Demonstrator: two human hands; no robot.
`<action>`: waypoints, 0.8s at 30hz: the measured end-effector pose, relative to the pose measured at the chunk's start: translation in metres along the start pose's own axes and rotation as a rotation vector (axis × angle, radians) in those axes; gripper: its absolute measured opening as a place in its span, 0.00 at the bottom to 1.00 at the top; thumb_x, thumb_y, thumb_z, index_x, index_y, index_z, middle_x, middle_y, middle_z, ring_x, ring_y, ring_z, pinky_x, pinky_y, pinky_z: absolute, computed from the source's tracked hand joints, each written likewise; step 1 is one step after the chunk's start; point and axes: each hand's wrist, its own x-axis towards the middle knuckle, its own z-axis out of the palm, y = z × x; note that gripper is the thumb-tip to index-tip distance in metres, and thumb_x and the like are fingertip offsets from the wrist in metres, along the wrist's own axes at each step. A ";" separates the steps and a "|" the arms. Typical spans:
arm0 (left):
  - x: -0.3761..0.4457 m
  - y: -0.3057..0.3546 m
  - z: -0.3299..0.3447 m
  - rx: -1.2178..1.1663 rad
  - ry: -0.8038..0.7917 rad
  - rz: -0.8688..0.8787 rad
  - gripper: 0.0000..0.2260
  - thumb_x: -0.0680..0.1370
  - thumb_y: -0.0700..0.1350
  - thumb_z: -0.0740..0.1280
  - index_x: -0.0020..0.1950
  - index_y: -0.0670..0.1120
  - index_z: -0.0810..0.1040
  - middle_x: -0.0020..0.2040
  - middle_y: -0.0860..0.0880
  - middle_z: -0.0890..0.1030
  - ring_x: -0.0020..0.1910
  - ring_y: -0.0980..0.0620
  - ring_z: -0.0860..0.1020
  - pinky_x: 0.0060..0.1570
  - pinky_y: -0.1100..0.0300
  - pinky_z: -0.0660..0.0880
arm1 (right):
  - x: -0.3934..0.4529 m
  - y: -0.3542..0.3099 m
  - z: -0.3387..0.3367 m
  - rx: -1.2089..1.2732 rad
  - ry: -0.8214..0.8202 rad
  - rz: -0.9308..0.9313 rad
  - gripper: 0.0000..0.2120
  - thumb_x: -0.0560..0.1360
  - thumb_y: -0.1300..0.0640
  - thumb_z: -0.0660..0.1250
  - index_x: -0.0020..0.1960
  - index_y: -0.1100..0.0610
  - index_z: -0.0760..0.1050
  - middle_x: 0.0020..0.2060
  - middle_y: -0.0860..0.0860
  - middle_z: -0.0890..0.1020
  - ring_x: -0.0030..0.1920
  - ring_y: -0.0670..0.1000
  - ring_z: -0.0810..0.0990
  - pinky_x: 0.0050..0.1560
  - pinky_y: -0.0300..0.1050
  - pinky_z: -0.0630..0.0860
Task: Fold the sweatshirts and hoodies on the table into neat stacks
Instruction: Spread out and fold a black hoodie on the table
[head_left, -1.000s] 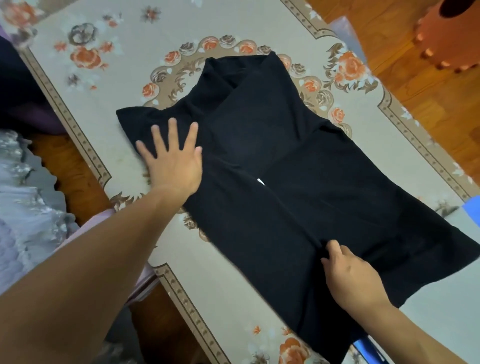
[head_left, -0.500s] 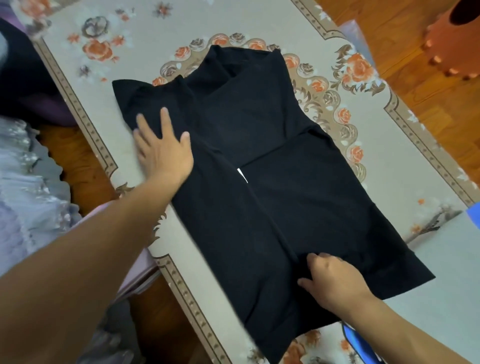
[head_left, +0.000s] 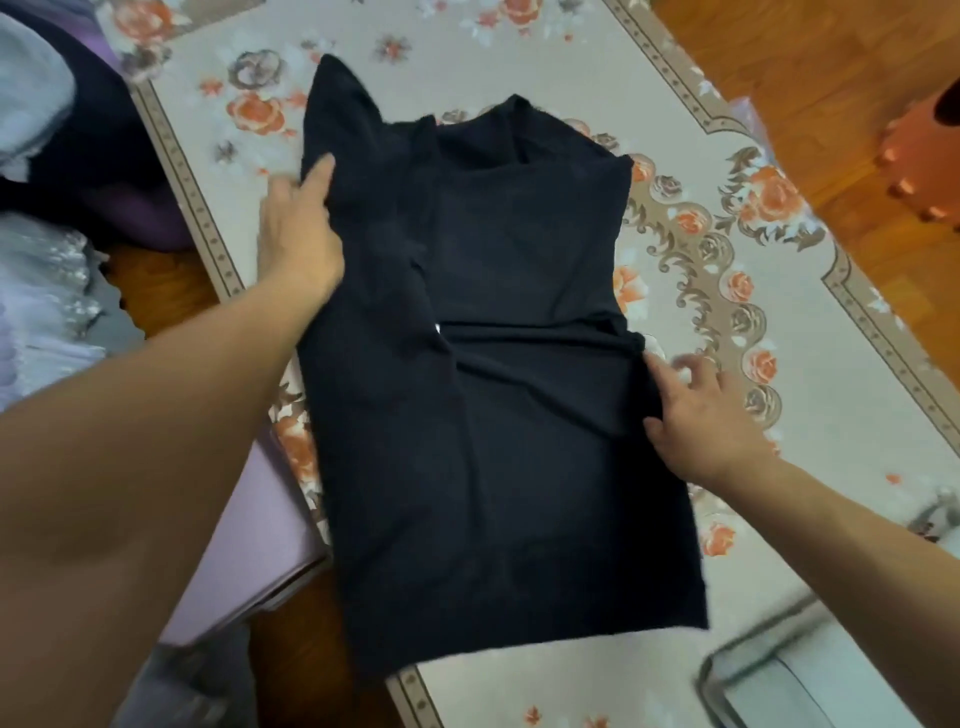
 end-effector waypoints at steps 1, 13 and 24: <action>0.004 0.004 0.001 0.107 -0.013 0.044 0.20 0.85 0.48 0.56 0.78 0.54 0.64 0.78 0.45 0.64 0.76 0.43 0.65 0.70 0.53 0.67 | -0.005 -0.008 0.003 0.065 -0.004 0.015 0.35 0.78 0.60 0.63 0.80 0.47 0.53 0.65 0.58 0.65 0.60 0.64 0.71 0.62 0.55 0.71; -0.232 -0.107 0.032 0.730 -0.353 0.306 0.33 0.82 0.66 0.46 0.84 0.54 0.45 0.84 0.39 0.46 0.82 0.36 0.42 0.78 0.33 0.49 | 0.064 -0.062 -0.048 0.481 0.181 0.125 0.28 0.77 0.54 0.63 0.76 0.58 0.63 0.66 0.60 0.75 0.61 0.61 0.78 0.58 0.49 0.74; -0.287 -0.113 -0.016 0.034 -0.248 -0.405 0.33 0.81 0.52 0.67 0.81 0.56 0.55 0.78 0.49 0.63 0.74 0.47 0.69 0.66 0.51 0.72 | 0.171 -0.098 -0.087 0.969 0.105 0.299 0.17 0.71 0.59 0.69 0.59 0.51 0.74 0.54 0.50 0.80 0.52 0.53 0.80 0.51 0.49 0.81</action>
